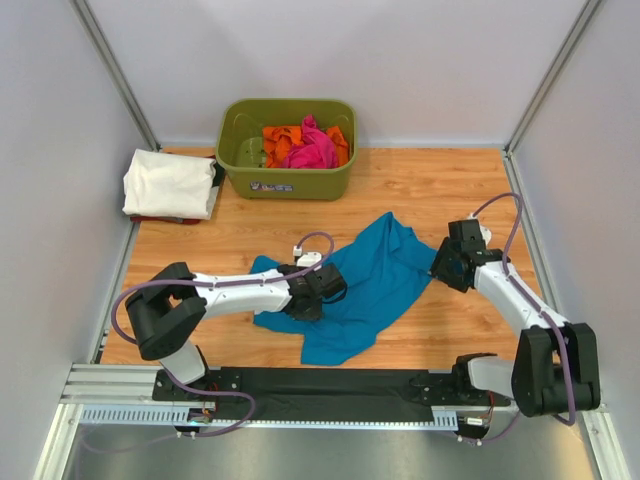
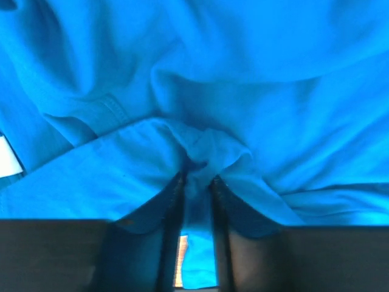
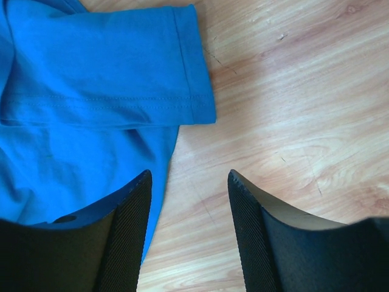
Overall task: Fold and stack the t-shirts
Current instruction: Flatten the tshirt out
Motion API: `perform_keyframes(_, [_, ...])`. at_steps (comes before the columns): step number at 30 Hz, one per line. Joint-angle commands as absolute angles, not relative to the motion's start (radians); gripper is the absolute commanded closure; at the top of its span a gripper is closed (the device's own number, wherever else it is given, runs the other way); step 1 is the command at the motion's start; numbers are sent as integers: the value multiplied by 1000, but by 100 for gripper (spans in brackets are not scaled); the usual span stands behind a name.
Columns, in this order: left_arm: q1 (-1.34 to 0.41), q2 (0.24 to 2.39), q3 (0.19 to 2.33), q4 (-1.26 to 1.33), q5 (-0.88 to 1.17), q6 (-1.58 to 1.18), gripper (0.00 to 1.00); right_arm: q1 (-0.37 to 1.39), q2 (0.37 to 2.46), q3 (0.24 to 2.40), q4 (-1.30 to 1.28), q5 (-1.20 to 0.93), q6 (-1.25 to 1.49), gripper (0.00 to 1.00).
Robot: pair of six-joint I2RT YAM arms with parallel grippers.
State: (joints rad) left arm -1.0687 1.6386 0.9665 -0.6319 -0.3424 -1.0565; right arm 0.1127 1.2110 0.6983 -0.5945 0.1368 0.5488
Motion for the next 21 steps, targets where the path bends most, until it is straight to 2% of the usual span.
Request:
perform_keyframes(1, [-1078, 1583, 962, -627, -365, -1115, 81, 113, 1268, 726, -526, 140, 538, 46])
perform_keyframes(2, [-1078, 1569, 963, -647, -376, -1123, 100, 114, 1281, 726, -520, 143, 541, 46])
perform_keyframes(12, [-1075, 1209, 884, -991, -580, -1370, 100, 114, 1292, 698, -430, 101, 529, 55])
perform_keyframes(21, [-1046, 1104, 753, -1120, -581, -1560, 100, 114, 1350, 696, -383, 15, 538, 57])
